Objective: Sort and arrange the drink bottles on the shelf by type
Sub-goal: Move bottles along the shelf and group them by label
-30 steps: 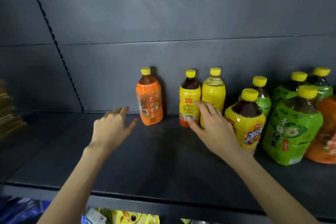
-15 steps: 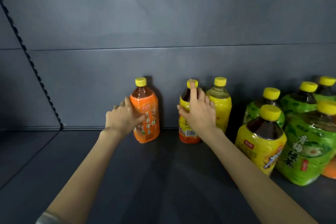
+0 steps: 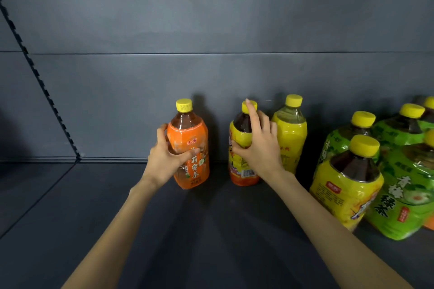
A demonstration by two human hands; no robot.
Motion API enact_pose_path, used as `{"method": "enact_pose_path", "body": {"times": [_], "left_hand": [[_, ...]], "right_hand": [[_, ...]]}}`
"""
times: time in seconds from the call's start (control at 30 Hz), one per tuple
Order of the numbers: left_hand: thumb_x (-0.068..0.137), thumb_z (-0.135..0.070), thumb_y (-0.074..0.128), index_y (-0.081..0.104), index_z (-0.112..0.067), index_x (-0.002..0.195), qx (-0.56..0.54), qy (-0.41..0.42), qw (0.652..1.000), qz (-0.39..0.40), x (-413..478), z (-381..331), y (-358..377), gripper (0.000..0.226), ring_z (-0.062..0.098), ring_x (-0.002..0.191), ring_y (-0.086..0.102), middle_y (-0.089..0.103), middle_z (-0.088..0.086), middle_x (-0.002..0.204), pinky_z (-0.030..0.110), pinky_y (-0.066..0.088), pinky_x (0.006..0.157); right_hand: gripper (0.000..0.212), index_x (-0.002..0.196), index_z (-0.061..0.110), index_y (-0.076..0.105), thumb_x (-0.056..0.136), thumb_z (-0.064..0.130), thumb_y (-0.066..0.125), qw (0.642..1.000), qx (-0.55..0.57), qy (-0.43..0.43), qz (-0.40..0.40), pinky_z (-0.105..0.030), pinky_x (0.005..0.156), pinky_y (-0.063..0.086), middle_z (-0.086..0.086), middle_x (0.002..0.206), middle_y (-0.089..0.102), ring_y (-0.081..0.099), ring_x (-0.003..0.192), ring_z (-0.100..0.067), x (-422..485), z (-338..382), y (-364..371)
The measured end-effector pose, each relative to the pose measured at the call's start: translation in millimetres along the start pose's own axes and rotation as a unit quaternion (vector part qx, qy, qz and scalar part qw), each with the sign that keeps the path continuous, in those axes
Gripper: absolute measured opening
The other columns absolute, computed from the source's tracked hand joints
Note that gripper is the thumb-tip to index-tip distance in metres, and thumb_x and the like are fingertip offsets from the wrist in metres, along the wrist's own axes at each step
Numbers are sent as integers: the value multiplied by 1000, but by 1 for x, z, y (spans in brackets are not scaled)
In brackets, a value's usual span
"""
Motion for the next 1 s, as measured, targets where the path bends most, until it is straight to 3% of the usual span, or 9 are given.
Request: {"method": "enact_pose_path", "body": {"times": [0.2, 0.27, 0.37, 0.43, 0.57, 0.63, 0.77, 0.9, 1.0], "left_hand": [[65, -35, 79, 22, -33, 137, -19, 3, 1000, 14, -34, -4, -13, 92, 2, 95, 56, 52, -19, 110, 21, 50, 75], [62, -37, 78, 23, -38, 134, -32, 3, 999, 27, -47, -5, -18, 91, -2, 95, 56, 51, -25, 110, 17, 50, 72], [59, -40, 77, 26, -46, 127, -61, -6, 997, 36, -66, -3, -22, 85, 0, 96, 58, 53, -25, 111, 21, 54, 72], [55, -53, 80, 29, -55, 121, -84, -12, 996, 39, -77, 0, -23, 84, 0, 98, 60, 55, -28, 110, 21, 56, 70], [33, -74, 78, 30, -49, 127, -111, -33, 992, 49, -91, 11, -18, 109, 0, 105, 57, 52, -25, 118, 24, 52, 80], [36, -71, 81, 31, -39, 133, -107, -38, 992, 49, -95, 12, -16, 114, 4, 107, 57, 54, -19, 120, 31, 51, 86], [56, -39, 78, 33, -26, 138, -86, -29, 996, 17, -105, 8, -13, 94, 10, 105, 55, 53, -10, 119, 37, 49, 89], [53, -40, 77, 37, -23, 137, -94, -36, 995, 0, -125, 9, -12, 94, 14, 109, 52, 52, -7, 123, 40, 47, 90], [49, -45, 84, 43, -22, 134, -118, -41, 992, -2, -144, 13, -10, 97, 17, 112, 56, 57, -3, 125, 44, 49, 92]], "right_hand": [[99, 146, 40, 11, 74, 29, 77, 991, 118, -47, 36, -27, 96, 35, 1, 140, 41, 40, 120, -18, -23, 4, -18], [99, 143, 44, 9, 73, 28, 78, 985, 163, -43, 39, -27, 97, 36, 5, 140, 41, 38, 123, -13, -38, 8, -24], [98, 144, 44, 11, 75, 25, 78, 974, 220, -30, 53, -28, 102, 36, 8, 144, 38, 34, 131, -10, -57, 15, -28], [96, 147, 40, 13, 77, 24, 76, 963, 261, -16, 59, -30, 104, 36, 8, 146, 35, 32, 135, -8, -68, 19, -25], [95, 146, 33, 17, 74, 25, 79, 950, 298, 75, 47, -35, 104, 43, 4, 146, 31, 35, 132, -5, -88, 22, -12], [93, 144, 32, 20, 73, 25, 80, 943, 315, 107, 35, -42, 101, 47, 5, 143, 36, 39, 130, -9, -93, 26, -12], [90, 141, 35, 25, 71, 21, 81, 939, 320, 122, 31, -44, 96, 50, 7, 137, 45, 48, 124, -12, -106, 31, -25], [87, 131, 46, 28, 69, 19, 83, 935, 328, 127, 30, -31, 94, 51, 16, 128, 49, 52, 118, -4, -137, 37, -51], [80, 124, 42, 33, 64, 28, 84, 926, 348, 146, 19, -20, 89, 50, 26, 118, 51, 53, 112, 6, -164, 40, -74]]}}
Point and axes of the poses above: each hand's wrist, its own x-axis towards the middle knuckle, its own y-axis out of the palm, z = x × y, the point moved 1 cm from there along x, towards the middle knuckle
